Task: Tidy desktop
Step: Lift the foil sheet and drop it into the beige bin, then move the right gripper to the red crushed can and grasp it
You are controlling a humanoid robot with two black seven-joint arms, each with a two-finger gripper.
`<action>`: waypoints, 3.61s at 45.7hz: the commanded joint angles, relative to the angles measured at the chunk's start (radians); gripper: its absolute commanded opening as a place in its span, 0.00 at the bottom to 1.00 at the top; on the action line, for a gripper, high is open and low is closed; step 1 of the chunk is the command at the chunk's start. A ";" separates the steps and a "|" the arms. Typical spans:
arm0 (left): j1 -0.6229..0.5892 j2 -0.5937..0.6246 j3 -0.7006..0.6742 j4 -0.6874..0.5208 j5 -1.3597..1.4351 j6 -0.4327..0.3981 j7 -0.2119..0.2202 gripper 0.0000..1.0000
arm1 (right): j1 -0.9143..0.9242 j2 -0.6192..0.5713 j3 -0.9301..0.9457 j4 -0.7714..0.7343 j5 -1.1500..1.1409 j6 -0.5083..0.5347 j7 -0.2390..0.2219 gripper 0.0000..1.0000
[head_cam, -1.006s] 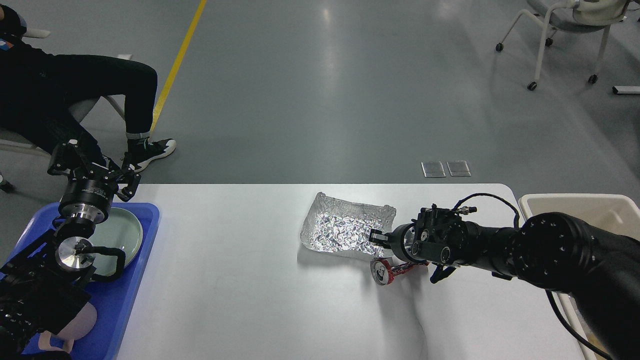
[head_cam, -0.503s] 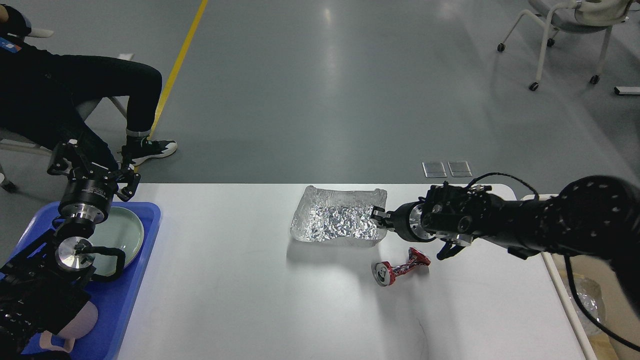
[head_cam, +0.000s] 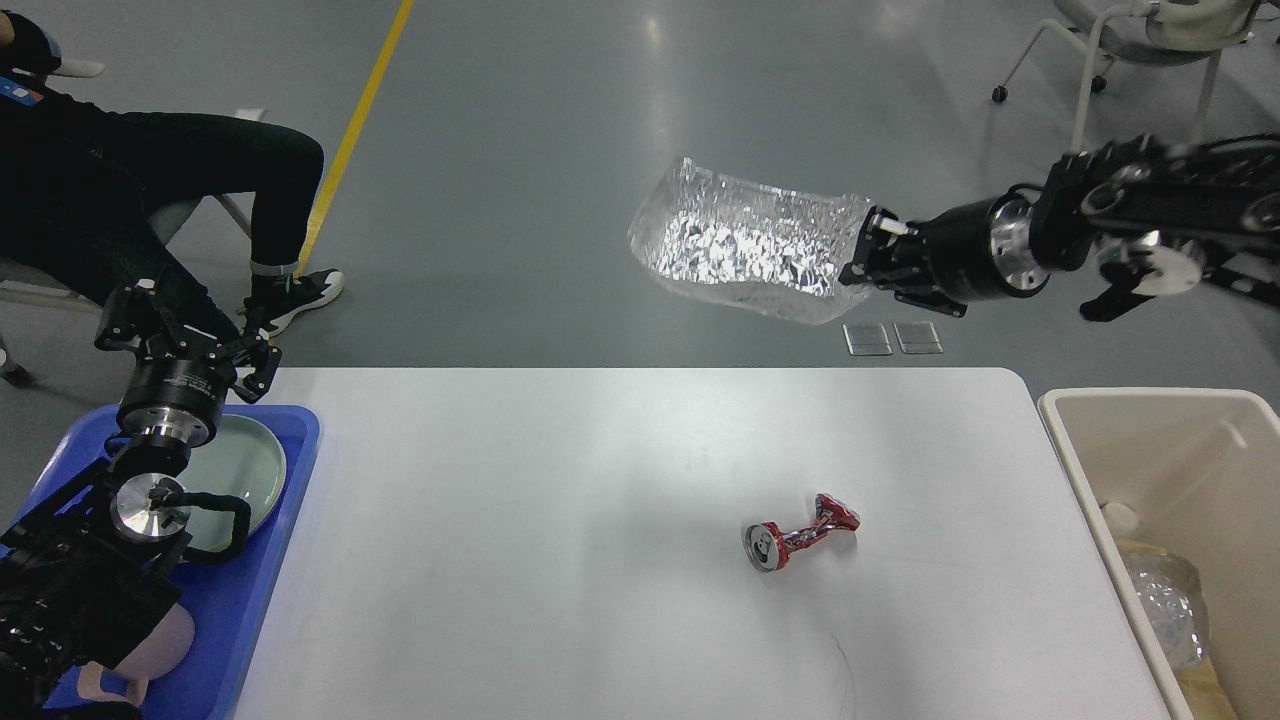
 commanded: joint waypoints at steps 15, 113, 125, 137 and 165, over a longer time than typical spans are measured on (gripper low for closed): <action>0.000 0.000 0.000 0.000 0.000 0.000 0.000 0.96 | -0.231 -0.182 -0.041 -0.263 0.000 -0.008 -0.002 0.00; 0.000 0.000 0.000 0.000 0.000 0.000 0.000 0.97 | 0.175 0.205 -0.397 0.104 0.133 0.435 0.002 1.00; 0.000 0.000 0.000 0.000 0.000 0.000 0.000 0.97 | -0.235 0.212 -0.249 -0.056 0.302 0.192 0.001 1.00; 0.000 0.000 0.000 0.000 0.000 0.000 0.000 0.97 | -0.428 0.260 -0.143 -0.126 0.302 0.059 0.001 1.00; 0.000 0.000 0.000 0.000 0.000 0.000 0.000 0.97 | -0.655 0.430 -0.112 -0.422 0.302 -0.109 0.001 0.95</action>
